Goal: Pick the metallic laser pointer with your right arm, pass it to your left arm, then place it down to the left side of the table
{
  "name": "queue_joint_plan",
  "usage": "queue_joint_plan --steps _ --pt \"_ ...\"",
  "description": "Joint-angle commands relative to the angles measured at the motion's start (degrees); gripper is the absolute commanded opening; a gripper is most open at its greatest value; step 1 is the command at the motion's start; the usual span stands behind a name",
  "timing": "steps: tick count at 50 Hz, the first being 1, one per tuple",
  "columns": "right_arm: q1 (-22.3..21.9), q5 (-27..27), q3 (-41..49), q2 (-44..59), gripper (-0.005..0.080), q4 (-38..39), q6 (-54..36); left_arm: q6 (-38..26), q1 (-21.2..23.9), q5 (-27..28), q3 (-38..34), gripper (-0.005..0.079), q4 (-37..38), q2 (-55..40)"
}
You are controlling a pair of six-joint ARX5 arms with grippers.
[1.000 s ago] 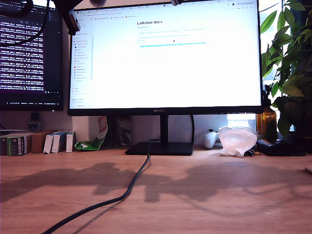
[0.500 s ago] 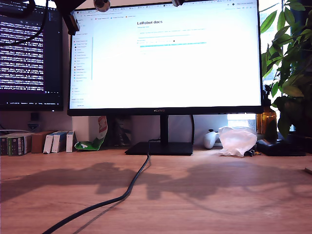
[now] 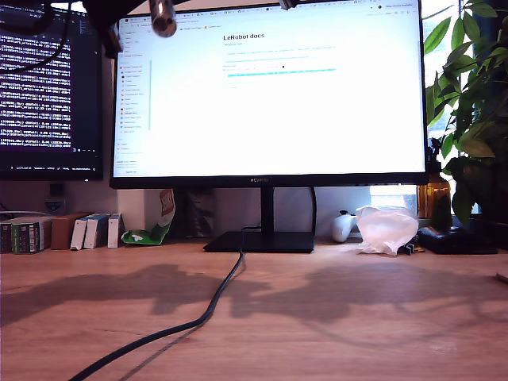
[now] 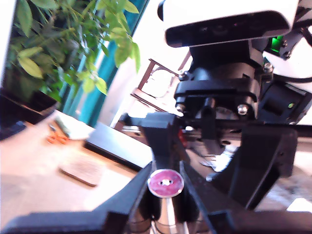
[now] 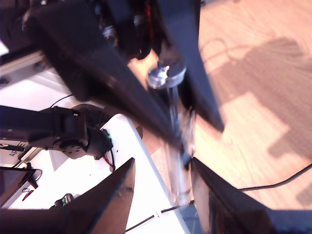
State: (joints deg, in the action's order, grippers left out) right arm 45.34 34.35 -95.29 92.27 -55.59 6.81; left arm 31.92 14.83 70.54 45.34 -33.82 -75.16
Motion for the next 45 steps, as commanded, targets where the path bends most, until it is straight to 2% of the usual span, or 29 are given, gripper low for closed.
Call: queue_joint_plan --steps 1,8,15,22,30,34,35,39,45 --pt "0.7 1.05 -1.22 -0.74 0.0325 -2.25 -1.68 -1.7 -2.14 -0.87 -0.7 -0.0024 0.09 -1.4" --pt "-0.77 1.03 -1.22 -0.74 0.0325 -9.27 -5.44 -4.9 -5.29 -2.71 -0.7 -0.0024 3.56 -1.4" --pt "-1.03 0.96 -1.22 -0.74 0.0325 -12.11 -8.41 -10.36 -7.52 -5.33 -0.7 -0.0024 8.63 -1.4" --pt "-1.27 0.11 -1.22 -0.74 0.0325 -13.66 -11.15 -21.16 -8.35 -10.27 -0.28 -0.0024 16.13 -1.4" --pt "-1.29 -1.95 -1.22 -0.74 0.0325 -13.7 -13.07 -31.74 -8.31 -17.25 2.91 -0.0024 30.64 -1.38" --pt "-1.55 -2.12 -1.22 -0.74 0.0325 -14.27 -14.4 -39.34 -7.78 -23.37 6.23 -0.0024 38.21 -1.36" --pt "-1.55 -2.14 -1.22 -0.74 0.0325 -14.51 -14.69 -39.87 -7.5 -23.37 7.17 -0.0024 39.85 -1.36" --pt "-1.53 -2.12 -1.22 -0.72 0.0325 -15.32 -16.13 -48.7 -5.77 -33.42 11.52 -0.0024 49.18 -1.36" --pt "-1.53 -2.01 -1.22 -0.72 0.0325 -15.32 -17.75 -57.29 -2.62 -47.19 15.93 -0.0024 58.82 -1.38"
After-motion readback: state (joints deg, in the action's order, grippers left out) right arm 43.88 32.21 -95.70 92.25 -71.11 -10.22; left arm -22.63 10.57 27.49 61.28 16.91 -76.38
